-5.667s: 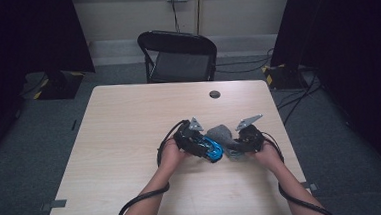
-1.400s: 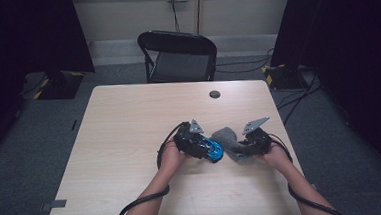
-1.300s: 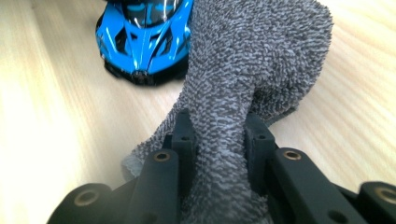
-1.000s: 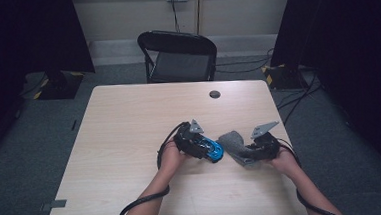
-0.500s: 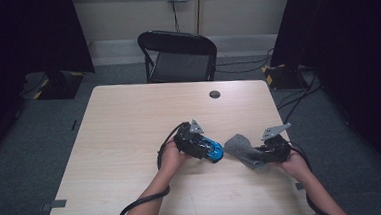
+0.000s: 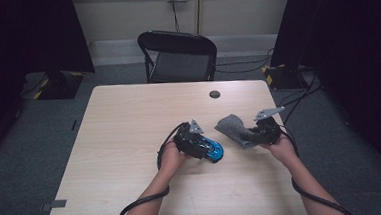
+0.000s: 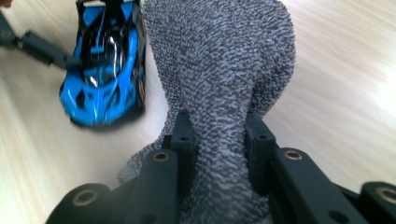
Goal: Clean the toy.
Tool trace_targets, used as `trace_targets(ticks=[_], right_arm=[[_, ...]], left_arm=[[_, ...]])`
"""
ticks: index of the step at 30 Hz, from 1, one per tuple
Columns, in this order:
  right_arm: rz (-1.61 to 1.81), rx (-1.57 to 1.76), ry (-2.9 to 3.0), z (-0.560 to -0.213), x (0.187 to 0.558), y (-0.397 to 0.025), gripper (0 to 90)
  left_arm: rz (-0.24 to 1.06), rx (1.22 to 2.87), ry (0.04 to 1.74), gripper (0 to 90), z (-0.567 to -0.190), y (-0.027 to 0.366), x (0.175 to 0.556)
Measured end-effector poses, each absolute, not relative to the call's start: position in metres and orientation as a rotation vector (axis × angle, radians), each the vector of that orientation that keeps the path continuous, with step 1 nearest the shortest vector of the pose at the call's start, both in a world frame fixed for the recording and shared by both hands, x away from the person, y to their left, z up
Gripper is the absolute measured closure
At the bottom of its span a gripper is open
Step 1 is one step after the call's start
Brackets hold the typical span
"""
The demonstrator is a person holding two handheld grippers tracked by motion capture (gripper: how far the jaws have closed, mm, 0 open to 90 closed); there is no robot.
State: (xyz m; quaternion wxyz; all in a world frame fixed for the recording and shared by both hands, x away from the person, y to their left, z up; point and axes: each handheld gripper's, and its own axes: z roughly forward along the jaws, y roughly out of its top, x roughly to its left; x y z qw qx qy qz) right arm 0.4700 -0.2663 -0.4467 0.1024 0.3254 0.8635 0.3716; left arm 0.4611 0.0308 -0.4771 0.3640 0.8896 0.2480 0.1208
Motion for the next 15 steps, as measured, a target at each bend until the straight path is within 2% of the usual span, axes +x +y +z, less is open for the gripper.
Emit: trace_targets(ticks=[15], right_arm=[[1.006,0.923,2.61,-0.464,0.523,-0.194,70.7]], left_arm=[[0.316,2.28,0.638,15.2,-0.478,0.031,0.46]])
